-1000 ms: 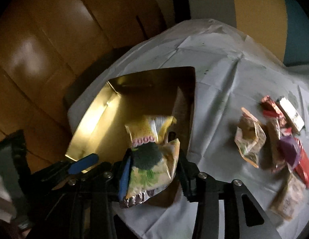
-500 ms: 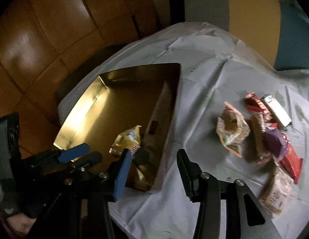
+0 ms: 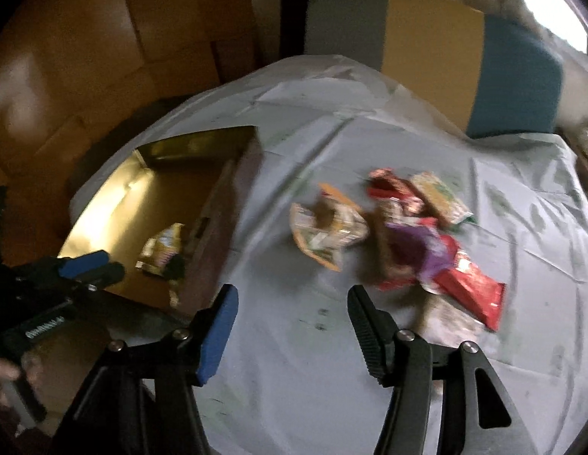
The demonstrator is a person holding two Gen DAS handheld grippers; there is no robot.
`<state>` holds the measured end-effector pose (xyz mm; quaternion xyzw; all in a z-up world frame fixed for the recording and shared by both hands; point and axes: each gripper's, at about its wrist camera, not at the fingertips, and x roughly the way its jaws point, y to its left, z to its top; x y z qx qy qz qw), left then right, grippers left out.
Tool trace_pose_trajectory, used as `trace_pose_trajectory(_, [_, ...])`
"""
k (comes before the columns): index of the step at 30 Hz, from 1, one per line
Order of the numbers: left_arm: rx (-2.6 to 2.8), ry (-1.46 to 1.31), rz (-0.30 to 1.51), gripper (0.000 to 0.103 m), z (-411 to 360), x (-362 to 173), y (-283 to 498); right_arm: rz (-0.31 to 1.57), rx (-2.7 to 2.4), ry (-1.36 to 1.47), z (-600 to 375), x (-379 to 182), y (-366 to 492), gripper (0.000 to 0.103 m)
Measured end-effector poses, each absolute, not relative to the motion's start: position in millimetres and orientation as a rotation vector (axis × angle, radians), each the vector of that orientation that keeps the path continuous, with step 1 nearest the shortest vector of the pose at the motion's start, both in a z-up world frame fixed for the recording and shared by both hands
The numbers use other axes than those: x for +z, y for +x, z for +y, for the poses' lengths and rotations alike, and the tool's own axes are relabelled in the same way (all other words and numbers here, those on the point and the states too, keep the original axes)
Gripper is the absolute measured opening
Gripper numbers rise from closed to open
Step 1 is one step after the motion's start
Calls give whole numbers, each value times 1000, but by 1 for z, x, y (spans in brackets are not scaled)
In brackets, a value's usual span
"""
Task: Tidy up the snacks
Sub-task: 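Withdraw both open tools from the tray back toward the snacks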
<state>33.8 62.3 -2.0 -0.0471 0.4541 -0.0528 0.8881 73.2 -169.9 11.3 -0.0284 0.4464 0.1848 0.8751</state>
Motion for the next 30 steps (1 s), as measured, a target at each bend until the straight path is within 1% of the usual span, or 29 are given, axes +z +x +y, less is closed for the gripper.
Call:
trace_pose_trajectory(1, [-114, -94, 945, 36, 61, -2, 34, 933, 375, -57, -176, 11, 73, 69])
trace_pose_trajectory(6, [-131, -71, 949, 36, 51, -2, 33, 934, 310, -48, -208, 9, 74, 70])
trace_pose_trajectory(15, [-157, -25, 953, 37, 37, -3, 32, 915, 198, -85, -257, 16, 76, 79])
trace_pose_trajectory(19, [-172, -3, 949, 37, 30, 0, 33, 904, 123, -99, -288, 19, 82, 79])
trace_pose_trajectory(23, [-196, 28, 943, 37, 20, 6, 36, 914, 22, -95, -321, 8, 90, 79])
trace_pose_trajectory(27, [-235, 67, 921, 37, 2, 16, 47, 999, -64, -9, -350, -13, 97, 79])
trace_pose_trajectory(30, [-276, 100, 930, 37, -18, 21, 62, 988, -56, 28, -354, -10, 98, 79])
